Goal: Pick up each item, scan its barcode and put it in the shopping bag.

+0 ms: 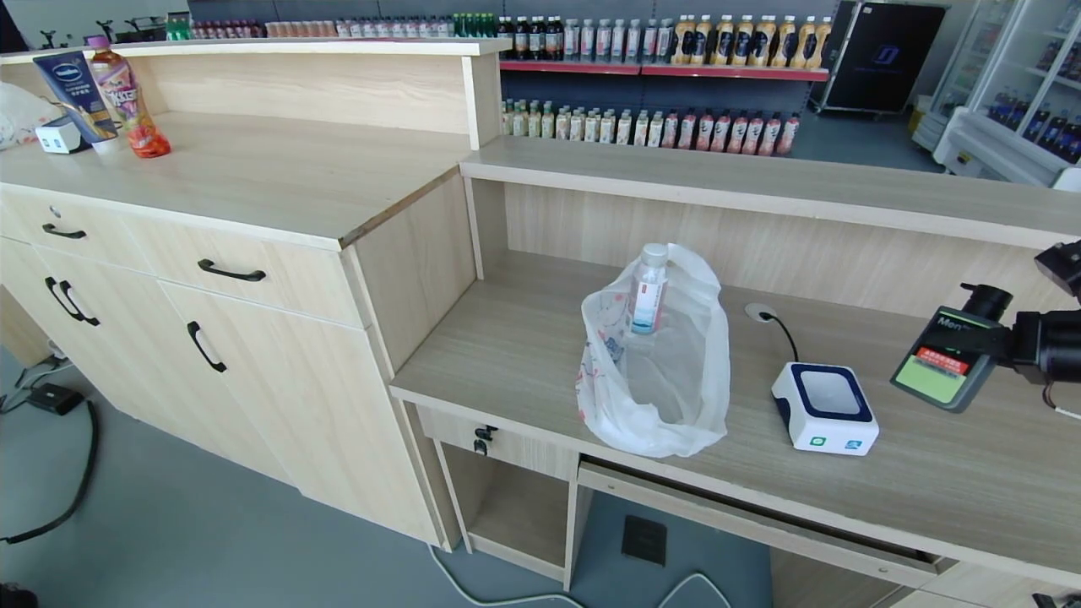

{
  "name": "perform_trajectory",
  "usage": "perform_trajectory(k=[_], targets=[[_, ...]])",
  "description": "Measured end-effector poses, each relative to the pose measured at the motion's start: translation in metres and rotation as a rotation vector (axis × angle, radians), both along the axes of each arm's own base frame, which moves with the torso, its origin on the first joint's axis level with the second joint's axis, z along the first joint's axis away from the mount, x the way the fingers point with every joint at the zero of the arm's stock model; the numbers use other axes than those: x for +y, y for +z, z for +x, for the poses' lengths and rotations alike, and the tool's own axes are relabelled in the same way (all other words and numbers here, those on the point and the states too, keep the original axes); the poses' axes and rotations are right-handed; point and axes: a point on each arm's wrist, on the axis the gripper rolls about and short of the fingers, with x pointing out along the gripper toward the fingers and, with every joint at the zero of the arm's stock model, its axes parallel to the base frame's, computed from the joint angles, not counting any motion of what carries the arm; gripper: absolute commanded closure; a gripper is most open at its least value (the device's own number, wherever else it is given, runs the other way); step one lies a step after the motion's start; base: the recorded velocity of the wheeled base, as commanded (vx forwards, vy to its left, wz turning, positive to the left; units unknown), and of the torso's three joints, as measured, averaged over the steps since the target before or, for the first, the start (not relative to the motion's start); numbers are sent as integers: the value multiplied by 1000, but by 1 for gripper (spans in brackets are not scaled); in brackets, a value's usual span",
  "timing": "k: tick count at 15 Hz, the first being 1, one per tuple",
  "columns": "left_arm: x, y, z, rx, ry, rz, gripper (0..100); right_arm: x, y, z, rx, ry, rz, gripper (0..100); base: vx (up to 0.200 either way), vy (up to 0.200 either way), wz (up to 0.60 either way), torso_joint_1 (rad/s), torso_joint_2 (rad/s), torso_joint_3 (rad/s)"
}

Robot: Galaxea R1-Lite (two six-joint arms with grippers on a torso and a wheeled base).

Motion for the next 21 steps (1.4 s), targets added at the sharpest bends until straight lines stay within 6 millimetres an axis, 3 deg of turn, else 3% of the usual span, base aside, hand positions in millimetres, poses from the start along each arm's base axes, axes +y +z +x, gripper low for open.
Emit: perform_trajectory(k=[6, 14, 21], targets=[[0, 0, 0, 0, 0, 0, 0, 4, -9, 16, -15, 34, -5, 100, 0, 0, 0, 0, 0, 0], [0, 0, 0, 0, 0, 0, 0, 25, -14, 38, -65, 127, -17, 100, 0, 0, 0, 0, 0, 0], [0, 0, 0, 0, 0, 0, 0, 27, -25, 49, -80, 141, -23, 100, 0, 0, 0, 0, 0, 0]])
